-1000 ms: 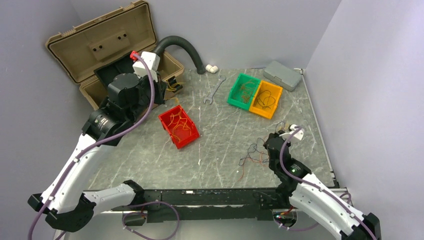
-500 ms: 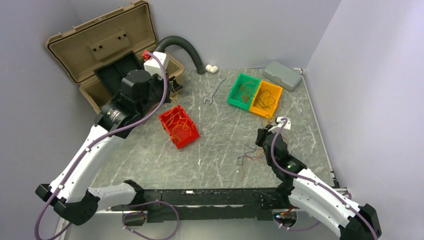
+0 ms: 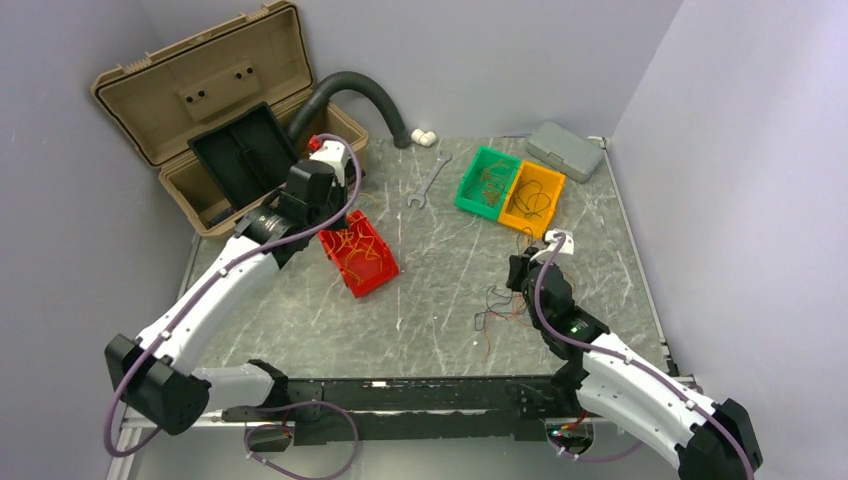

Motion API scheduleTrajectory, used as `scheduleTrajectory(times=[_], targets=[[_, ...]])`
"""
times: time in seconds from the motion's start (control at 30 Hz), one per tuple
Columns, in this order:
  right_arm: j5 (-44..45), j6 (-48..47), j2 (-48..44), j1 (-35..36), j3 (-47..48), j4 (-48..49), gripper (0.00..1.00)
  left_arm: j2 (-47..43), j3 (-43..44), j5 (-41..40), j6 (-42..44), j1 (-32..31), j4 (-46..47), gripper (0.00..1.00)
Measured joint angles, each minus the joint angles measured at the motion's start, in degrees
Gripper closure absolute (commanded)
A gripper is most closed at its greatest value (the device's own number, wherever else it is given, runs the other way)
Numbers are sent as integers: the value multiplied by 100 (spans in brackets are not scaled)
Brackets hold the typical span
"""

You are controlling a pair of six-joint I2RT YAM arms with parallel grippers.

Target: Untangle the cables

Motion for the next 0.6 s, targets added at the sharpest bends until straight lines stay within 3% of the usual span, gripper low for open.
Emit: scheduleTrajectory(times=[0.33, 0.6], targets=[[-114, -125, 197, 0, 52, 184, 100, 944, -437, 494, -857, 588, 63, 100], [-142, -168, 269, 0, 55, 247, 100, 962, -444, 741, -1056, 664, 66, 100]])
